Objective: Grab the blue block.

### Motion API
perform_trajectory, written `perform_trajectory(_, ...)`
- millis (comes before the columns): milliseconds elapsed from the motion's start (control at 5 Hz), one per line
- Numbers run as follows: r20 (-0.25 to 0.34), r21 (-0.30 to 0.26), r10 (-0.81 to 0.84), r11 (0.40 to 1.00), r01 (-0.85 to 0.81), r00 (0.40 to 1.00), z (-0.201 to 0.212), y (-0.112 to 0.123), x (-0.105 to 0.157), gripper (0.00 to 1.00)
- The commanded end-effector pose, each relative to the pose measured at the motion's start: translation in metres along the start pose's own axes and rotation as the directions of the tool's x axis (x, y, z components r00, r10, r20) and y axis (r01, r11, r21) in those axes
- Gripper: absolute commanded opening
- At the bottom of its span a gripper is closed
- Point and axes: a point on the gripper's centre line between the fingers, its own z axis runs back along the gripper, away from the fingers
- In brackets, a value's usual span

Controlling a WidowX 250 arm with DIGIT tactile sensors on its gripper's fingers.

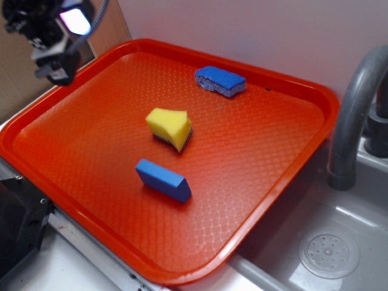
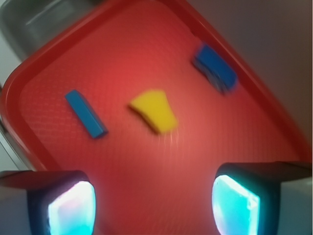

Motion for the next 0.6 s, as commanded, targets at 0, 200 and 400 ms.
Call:
perform_trajectory(0, 0.064, -0.042, -0.344, 0.937, 0.347, 0.937, -0.017, -0.03, 0.022, 1.0)
perform_trajectory(200, 0.069, -0.06, -0.4, 0.913, 0.404, 0.914, -0.022, -0.046, 0.023, 1.0)
perform_trajectory(400, 0.008, -0.064, -0.409, 0.91, 0.409, 0.912, -0.037, -0.054, 0.024, 1.0)
